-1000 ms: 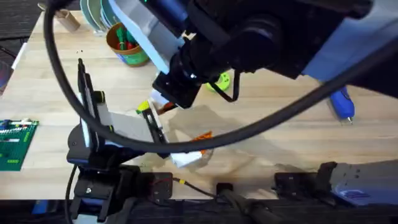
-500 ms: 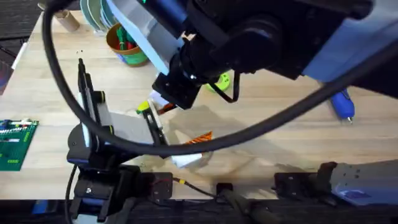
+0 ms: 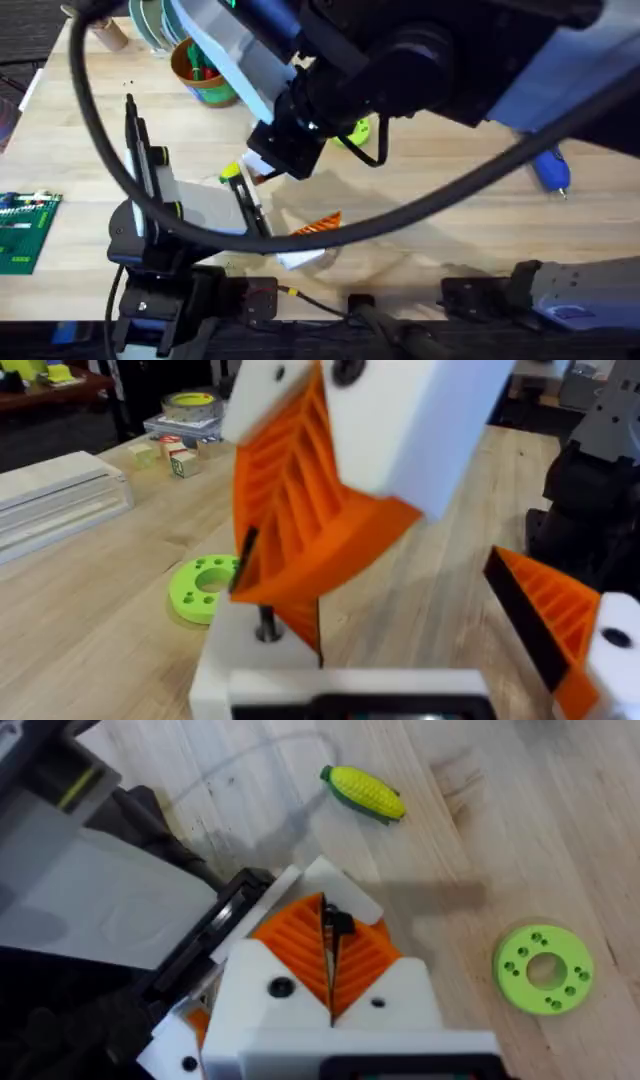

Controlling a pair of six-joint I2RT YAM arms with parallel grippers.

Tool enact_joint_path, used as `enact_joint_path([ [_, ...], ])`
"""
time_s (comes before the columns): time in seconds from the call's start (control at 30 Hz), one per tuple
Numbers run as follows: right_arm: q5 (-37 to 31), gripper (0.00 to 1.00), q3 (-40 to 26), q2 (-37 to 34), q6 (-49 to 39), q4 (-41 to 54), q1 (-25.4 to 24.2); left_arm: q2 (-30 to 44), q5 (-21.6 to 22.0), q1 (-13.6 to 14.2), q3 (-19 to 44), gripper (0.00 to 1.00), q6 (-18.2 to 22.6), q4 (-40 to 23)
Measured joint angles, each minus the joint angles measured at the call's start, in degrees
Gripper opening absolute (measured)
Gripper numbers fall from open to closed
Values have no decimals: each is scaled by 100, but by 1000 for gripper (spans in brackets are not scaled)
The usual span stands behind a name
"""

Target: Pick up the gripper from the table and insert it into the empty holder that is missing its gripper. Then pick up a screw, insert it into the mounting hole, and use the screwdriver to tighten it. Finally, clean up the table by picking up the vegetable and placing it into the bucket.

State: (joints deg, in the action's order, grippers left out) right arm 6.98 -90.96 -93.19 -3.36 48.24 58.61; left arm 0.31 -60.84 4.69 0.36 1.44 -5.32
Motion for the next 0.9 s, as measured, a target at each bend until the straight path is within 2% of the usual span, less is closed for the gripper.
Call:
enact_joint_path([
  [0.63,-114,11,2,0,5,36,22,0,0,0,-2,993,28,0],
  [0.67,-114,59,2,0,29,34,22,-2,0,0,-2,992,28,0],
  [0.7,-114,234,2,0,35,33,24,-1,0,0,0,993,28,0],
  [0.73,-114,284,2,0,37,32,26,-2,0,0,0,993,28,0],
  [0.77,-114,574,2,0,51,32,26,-2,2,0,0,993,28,0],
  [0.83,-114,854,2,0,53,32,26,-1,2,0,-1,994,28,0],
  [0.87,-115,956,2,0,37,27,26,0,2,0,-1,994,28,0],
  [0.9,-114,982,2,0,38,21,24,-2,0,0,-2,993,28,0],
])
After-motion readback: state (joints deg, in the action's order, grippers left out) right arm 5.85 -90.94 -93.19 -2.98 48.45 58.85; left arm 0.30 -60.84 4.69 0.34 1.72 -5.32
